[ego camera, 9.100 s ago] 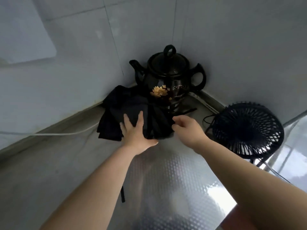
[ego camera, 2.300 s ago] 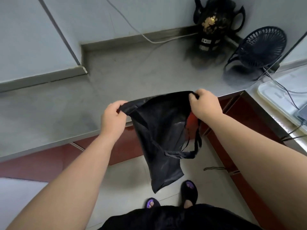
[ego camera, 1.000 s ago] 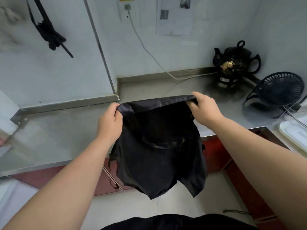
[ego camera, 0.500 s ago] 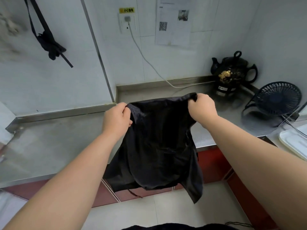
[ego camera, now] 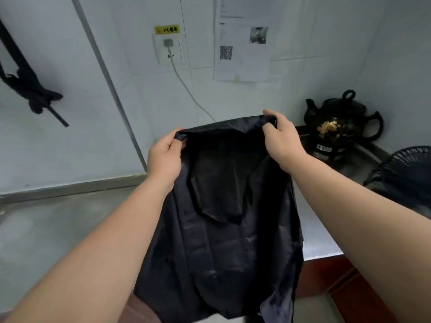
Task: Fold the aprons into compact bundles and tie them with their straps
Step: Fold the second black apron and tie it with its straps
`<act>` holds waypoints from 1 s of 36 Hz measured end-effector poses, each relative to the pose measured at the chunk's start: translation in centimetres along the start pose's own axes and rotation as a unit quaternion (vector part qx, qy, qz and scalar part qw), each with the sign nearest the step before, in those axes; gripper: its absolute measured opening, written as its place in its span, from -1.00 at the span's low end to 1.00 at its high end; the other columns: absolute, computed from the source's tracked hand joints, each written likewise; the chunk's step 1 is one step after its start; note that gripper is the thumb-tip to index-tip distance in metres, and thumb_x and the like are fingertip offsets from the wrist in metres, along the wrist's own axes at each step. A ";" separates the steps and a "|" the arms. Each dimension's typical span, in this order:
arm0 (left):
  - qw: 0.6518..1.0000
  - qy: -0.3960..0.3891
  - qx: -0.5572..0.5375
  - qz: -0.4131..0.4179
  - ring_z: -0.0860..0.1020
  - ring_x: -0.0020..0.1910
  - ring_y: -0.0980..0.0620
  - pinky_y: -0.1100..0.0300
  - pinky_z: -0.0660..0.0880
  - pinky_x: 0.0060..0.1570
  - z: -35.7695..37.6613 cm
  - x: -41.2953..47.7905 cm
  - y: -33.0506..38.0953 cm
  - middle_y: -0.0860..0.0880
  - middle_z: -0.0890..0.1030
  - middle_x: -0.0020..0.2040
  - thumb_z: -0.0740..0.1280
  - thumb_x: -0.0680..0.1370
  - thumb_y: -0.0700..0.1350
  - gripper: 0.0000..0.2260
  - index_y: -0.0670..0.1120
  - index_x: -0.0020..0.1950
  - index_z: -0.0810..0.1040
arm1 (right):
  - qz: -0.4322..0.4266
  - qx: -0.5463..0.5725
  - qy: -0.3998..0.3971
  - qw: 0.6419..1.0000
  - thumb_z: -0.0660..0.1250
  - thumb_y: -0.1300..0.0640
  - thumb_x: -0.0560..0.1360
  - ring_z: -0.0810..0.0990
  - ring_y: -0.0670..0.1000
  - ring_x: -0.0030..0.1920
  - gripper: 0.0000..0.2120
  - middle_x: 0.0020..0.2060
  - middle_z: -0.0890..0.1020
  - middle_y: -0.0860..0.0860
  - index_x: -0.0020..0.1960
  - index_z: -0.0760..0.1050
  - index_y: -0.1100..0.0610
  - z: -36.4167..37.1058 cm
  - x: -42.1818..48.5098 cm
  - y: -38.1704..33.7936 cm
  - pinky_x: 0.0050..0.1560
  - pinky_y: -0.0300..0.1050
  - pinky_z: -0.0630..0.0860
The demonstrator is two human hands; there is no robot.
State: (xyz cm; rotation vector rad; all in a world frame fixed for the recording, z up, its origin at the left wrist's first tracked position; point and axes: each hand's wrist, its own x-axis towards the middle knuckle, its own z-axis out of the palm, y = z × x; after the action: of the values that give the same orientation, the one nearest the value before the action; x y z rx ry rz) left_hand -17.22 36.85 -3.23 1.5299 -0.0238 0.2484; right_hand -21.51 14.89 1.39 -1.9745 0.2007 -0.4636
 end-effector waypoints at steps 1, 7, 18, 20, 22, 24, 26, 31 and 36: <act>1.000 0.006 0.004 -0.008 0.60 0.11 0.09 0.07 0.45 0.27 0.8 1.3 -0.8 0.03 0.65 0.09 0.22 0.61 -0.17 -0.76 0.04 0.19 0.59 | 0.003 -0.010 -0.012 1.000 0.08 0.25 0.58 0.36 -0.02 0.37 -0.58 0.37 0.42 0.00 0.43 0.31 0.11 0.2 1.6 0.7 0.31 -0.27 0.23; 0.998 0.036 0.023 -0.039 0.59 0.10 0.12 0.11 0.42 0.28 4.2 8.0 -3.9 0.03 0.65 0.07 0.22 0.61 -0.14 -0.75 0.06 0.22 0.58 | 0.015 -0.048 -0.085 0.995 0.07 0.23 0.61 0.31 -0.02 0.41 -0.59 0.40 0.38 0.01 0.45 0.27 0.13 1.8 9.8 3.7 0.27 -0.35 0.16; 0.997 0.024 0.054 -0.057 0.49 0.20 0.11 0.26 0.37 0.21 7.1 20.3 -3.6 0.09 0.52 0.20 0.15 0.63 -0.09 -0.59 0.08 0.48 0.24 | 0.038 0.029 -0.144 0.988 0.18 0.06 0.60 0.22 0.00 0.46 -0.32 0.49 0.20 -0.01 0.55 -0.16 0.02 5.7 22.6 4.3 0.30 -0.34 0.12; 0.983 -0.007 0.149 -0.108 0.47 0.19 0.03 0.19 0.36 0.24 6.9 19.4 -5.4 0.04 0.52 0.18 0.13 0.64 -0.07 -0.48 0.06 0.55 0.00 | 0.090 -0.031 -0.206 0.974 0.25 0.10 0.57 0.26 0.09 0.44 -0.16 0.49 0.19 0.09 0.52 -0.35 0.05 6.1 23.0 5.7 0.34 -0.20 0.19; 0.959 -0.025 0.237 -0.154 0.44 0.26 0.00 0.17 0.30 0.32 6.6 17.4 -7.6 -0.02 0.48 0.30 0.16 0.63 -0.09 -0.46 0.01 0.55 -0.01 | 0.141 -0.100 -0.254 0.952 0.28 0.11 0.55 0.29 0.14 0.42 -0.09 0.49 0.19 0.15 0.49 -0.43 0.10 6.6 22.3 7.9 0.35 -0.16 0.23; 0.941 -0.029 0.285 -0.182 0.39 0.31 0.03 0.28 0.25 0.27 6.0 14.8 -9.6 0.00 0.42 0.35 0.16 0.63 -0.13 -0.53 -0.04 0.53 0.14 | 0.154 -0.145 -0.261 0.942 0.30 0.07 0.54 0.28 0.15 0.43 -0.10 0.48 0.20 0.16 0.52 -0.36 0.13 7.3 21.1 10.4 0.36 -0.15 0.22; 0.930 -0.037 0.303 -0.206 0.40 0.33 0.03 0.32 0.25 0.19 5.4 12.4 -11.0 -0.02 0.44 0.35 0.18 0.62 -0.15 -0.61 -0.09 0.47 0.31 | 0.154 -0.174 -0.266 0.936 0.30 0.02 0.54 0.25 0.14 0.44 -0.17 0.48 0.21 0.15 0.55 -0.21 0.16 8.1 19.7 12.3 0.36 -0.14 0.22; 0.914 -0.063 0.314 -0.248 0.47 0.26 0.04 0.33 0.28 0.15 3.7 7.8 -12.8 -0.06 0.52 0.30 0.22 0.61 -0.16 -0.67 -0.11 0.38 0.42 | 0.159 -0.174 -0.330 0.914 0.25 0.01 0.56 0.38 0.13 0.35 -0.34 0.41 0.35 0.13 0.54 0.00 0.08 10.4 16.0 15.2 0.27 -0.10 0.35; 0.878 -0.061 0.394 -0.266 0.42 0.32 -0.02 0.17 0.30 0.29 -0.7 3.4 -14.8 -0.06 0.45 0.36 0.27 0.58 -0.11 -0.62 -0.07 0.41 0.39 | 0.142 -0.201 -0.394 0.885 0.26 0.00 0.56 0.43 0.09 0.30 -0.45 0.36 0.42 0.09 0.49 0.20 0.09 12.8 10.1 16.3 0.17 -0.22 0.34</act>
State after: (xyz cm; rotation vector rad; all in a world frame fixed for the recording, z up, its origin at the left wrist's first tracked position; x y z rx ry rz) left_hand -11.43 37.69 -17.23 2.2861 0.4454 -0.3306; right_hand -6.04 14.95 -15.73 -2.3223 0.0602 0.6319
